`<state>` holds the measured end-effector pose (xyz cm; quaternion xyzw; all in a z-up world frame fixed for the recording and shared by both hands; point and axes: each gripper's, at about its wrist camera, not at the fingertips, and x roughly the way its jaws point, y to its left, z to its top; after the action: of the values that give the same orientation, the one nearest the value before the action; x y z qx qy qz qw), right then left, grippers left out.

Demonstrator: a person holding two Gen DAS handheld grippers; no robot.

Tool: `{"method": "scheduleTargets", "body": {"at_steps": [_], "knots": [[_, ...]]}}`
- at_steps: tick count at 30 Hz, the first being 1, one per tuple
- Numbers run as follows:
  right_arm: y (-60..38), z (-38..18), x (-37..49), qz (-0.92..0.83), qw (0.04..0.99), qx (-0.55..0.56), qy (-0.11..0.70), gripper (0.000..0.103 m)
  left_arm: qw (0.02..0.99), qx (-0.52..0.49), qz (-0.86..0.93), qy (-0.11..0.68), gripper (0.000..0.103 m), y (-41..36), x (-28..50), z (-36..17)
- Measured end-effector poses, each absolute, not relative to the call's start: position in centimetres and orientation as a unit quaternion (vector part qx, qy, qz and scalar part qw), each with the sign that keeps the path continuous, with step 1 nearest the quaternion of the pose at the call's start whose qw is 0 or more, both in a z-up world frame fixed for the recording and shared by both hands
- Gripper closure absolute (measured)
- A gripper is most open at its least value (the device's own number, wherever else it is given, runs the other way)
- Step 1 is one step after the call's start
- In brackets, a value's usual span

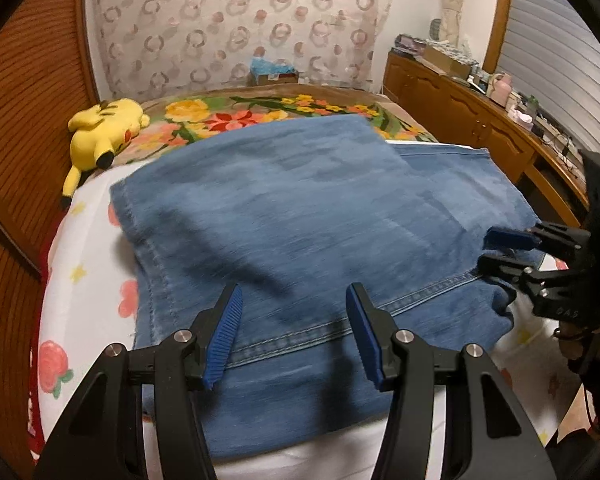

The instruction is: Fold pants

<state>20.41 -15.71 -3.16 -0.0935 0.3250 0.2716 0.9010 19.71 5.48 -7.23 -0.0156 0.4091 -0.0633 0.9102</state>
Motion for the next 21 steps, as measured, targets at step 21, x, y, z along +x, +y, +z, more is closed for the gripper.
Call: {"method": "scheduleTargets", "body": {"at_steps": [21], "knots": [[-27.9, -2.9, 19.5, 0.100, 0.933, -0.024, 0.345, 0.053, 0.898, 0.013, -0.137, 0.417, 0.048, -2.3, 22.6, -7.8]]}}
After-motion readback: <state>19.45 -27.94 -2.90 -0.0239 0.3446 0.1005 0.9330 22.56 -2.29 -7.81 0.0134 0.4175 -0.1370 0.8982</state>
